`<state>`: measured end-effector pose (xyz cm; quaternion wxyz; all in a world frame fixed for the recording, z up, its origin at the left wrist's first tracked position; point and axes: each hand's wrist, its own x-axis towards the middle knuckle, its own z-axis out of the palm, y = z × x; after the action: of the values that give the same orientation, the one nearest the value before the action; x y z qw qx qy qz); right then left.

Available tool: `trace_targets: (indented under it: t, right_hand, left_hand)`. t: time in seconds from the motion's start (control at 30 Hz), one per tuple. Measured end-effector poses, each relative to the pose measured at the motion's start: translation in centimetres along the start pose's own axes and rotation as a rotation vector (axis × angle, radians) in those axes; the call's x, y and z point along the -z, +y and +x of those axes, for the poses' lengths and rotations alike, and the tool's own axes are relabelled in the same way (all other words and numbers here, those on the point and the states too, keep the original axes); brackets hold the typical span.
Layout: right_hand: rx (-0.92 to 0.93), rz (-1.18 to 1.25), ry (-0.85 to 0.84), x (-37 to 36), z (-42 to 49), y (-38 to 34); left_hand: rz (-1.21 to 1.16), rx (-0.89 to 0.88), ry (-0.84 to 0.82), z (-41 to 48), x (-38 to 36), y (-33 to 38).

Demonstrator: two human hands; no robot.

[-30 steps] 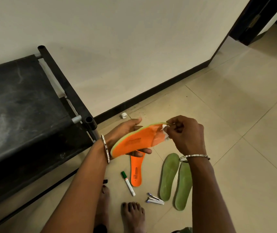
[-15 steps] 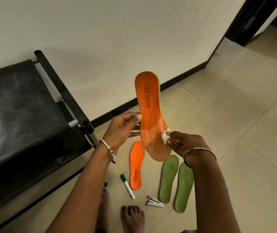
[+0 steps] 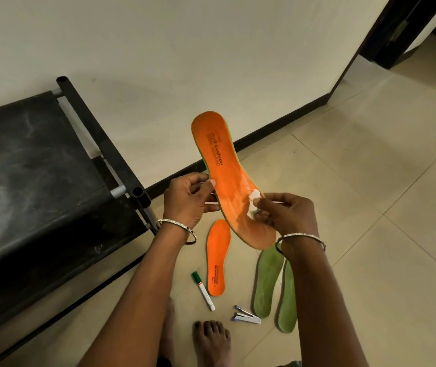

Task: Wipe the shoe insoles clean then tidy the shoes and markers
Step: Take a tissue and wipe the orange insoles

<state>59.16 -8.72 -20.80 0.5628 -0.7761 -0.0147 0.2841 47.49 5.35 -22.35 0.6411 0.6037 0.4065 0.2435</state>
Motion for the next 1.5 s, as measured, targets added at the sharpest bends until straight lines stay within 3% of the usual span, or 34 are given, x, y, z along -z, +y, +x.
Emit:
trace_targets:
  t: [0.1,0.2,0.47,0.67,0.83,0.97,1.23,1.5]
  right_hand:
    - [0.233,-0.195,0.084,-1.3,-0.5,-0.3]
    - [0.456,-0.32,0.041,-2.8,-1.0,-0.4]
    - [0.762,-0.423,-0.004,-4.9,-2.5,-0.2]
    - [0.666,-0.479,0.141,-2.7,-0.4,0.7]
    - [0.749,-0.409,0.134,-4.2,-1.7,0.3]
    - [0.833,-0.378,0.098,-5.5,-2.9,-0.4]
    - [0.673,-0.438,0.136,-3.4,-1.1,0.4]
    - [0.826,-0.389,0.083,-5.6,-3.0,-0.6]
  left_hand:
    - [-0.095,0.048,0.015,0.1,-0.3,0.1]
    - [-0.126,0.059,0.003,0.2,-0.5,0.1]
    - [0.006,-0.027,0.041,0.3,-0.7,-0.3]
    - [-0.165,0.01,0.105,0.2,-0.6,0.4]
    - [-0.149,0.004,0.078,0.0,-1.0,0.2]
    - [0.005,-0.115,0.089,-0.1,-1.4,-0.2]
    - [-0.179,-0.038,0.123,0.0,-0.8,0.4]
    - [-0.015,-0.146,0.138,-0.3,-1.4,0.2]
